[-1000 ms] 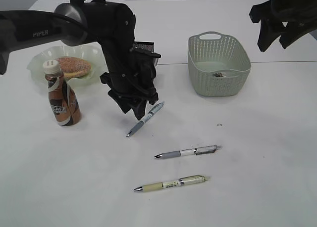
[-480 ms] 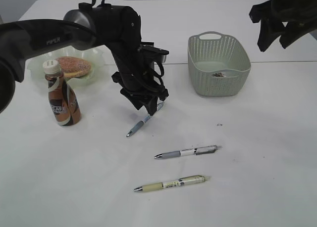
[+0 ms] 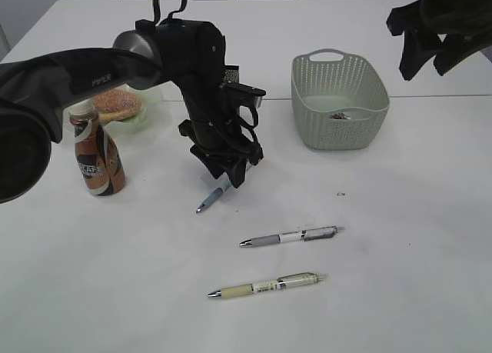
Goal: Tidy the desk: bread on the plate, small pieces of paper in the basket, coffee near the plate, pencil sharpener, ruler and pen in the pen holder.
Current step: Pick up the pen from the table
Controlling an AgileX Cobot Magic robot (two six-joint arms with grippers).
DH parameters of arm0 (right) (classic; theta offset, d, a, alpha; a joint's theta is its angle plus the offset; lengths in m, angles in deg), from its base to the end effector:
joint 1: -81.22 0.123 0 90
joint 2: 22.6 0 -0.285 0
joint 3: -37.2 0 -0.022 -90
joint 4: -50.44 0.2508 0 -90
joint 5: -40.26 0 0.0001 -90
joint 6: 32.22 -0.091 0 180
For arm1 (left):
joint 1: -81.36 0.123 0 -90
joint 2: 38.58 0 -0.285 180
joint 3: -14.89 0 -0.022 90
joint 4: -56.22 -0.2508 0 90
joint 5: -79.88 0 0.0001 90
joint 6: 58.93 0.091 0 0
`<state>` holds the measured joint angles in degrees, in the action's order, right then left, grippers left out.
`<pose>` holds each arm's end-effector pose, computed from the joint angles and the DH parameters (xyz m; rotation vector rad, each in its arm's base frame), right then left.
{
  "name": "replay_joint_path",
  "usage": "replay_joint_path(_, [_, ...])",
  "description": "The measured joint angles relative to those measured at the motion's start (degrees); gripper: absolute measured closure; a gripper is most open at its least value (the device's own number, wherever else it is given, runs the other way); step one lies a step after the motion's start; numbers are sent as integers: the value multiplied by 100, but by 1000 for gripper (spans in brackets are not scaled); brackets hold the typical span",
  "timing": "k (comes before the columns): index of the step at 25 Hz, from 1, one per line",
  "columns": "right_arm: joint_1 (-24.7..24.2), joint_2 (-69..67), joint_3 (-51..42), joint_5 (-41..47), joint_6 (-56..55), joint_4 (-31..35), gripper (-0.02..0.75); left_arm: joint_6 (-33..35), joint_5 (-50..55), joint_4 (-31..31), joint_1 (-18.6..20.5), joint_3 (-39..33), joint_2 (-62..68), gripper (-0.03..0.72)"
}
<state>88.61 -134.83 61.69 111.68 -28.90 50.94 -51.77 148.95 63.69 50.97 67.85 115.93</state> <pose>0.3865 0.0509 0.3336 -0.2575 2.7663 0.0303 0.4449 -0.2737 0.1279 0.9127 2.8554 -0.2341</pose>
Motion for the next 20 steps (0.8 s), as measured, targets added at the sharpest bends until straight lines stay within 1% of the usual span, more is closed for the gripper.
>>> replay_joint_path(14, [0, 0, 0, 0, 0, 0, 365, 81, 9, 0, 0, 0, 196, 349])
replay_joint_path(20, [0, 0, 0, 0, 0, 0, 365, 140, 9, 0, 0, 4, 205, 375])
